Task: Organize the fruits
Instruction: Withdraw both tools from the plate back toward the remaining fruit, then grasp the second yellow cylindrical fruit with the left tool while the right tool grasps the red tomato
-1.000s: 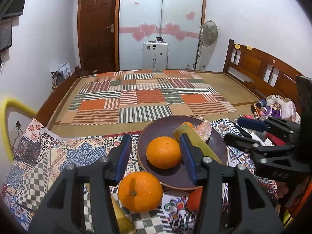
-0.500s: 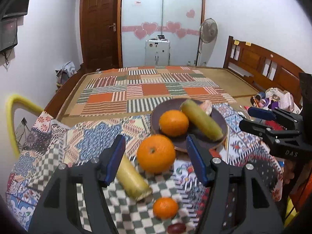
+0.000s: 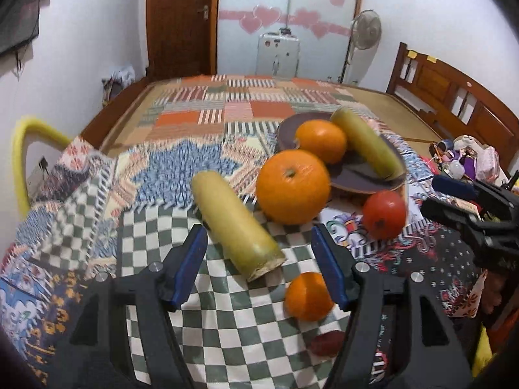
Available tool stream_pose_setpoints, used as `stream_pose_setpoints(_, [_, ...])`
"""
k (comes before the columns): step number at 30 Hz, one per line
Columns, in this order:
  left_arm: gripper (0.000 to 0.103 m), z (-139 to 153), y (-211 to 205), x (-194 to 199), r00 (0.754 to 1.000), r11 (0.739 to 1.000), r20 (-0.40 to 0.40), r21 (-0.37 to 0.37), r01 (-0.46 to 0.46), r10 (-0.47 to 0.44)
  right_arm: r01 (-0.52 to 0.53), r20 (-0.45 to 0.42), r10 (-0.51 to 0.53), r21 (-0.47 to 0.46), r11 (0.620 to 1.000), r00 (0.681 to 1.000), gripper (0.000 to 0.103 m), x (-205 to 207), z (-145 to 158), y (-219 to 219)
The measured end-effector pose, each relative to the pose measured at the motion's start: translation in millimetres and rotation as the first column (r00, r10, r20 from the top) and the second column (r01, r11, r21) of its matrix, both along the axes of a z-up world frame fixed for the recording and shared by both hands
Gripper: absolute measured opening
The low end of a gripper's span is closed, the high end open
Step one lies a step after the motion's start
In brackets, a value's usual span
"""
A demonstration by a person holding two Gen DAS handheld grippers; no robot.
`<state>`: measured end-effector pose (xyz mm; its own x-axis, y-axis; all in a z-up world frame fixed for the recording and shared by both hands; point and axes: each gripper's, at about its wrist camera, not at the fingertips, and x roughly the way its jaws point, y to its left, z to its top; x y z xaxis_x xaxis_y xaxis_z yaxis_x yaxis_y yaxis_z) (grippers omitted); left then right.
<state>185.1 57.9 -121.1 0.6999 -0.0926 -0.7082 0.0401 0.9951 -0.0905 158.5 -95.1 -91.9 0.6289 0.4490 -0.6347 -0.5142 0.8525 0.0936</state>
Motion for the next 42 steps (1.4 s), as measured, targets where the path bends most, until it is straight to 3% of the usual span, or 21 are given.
stream_pose_setpoints(10, [0.053, -21, 3, 20, 0.998, 0.999, -0.035, 0.005, -0.047, 0.047, -0.045, -0.067, 0.042, -0.032, 0.999, 0.997, 0.057, 15, -22, 23])
stream_pose_setpoints(18, [0.053, -26, 5, 24, 0.998, 0.999, -0.034, 0.008, -0.043, 0.043, -0.042, -0.112, 0.037, -0.045, 0.998, 0.993, 0.057, 21, -32, 25])
stream_pose_setpoints(26, [0.049, -33, 24, 42, 0.991, 0.994, -0.125, -0.090, -0.065, 0.053, -0.033, -0.089, 0.029, -0.047, 0.998, 0.996, 0.044, 18, -30, 25])
stream_pose_setpoints(29, [0.042, -34, 27, 44, 0.990, 0.995, -0.122, -0.063, -0.075, 0.067, -0.045, -0.100, 0.042, -0.025, 0.999, 0.994, 0.043, 18, -29, 23])
stream_pose_setpoints(34, [0.039, -34, 36, 33, 0.992, 0.993, -0.118, -0.098, -0.061, 0.050, -0.057, -0.086, 0.056, -0.012, 0.998, 0.995, 0.043, 12, -28, 20])
stream_pose_setpoints(42, [0.036, -28, 33, -7, 0.991, 0.998, -0.136, -0.065, 0.005, -0.014, -0.052, -0.044, 0.051, -0.014, 0.999, 0.998, 0.043, -2, -22, 11])
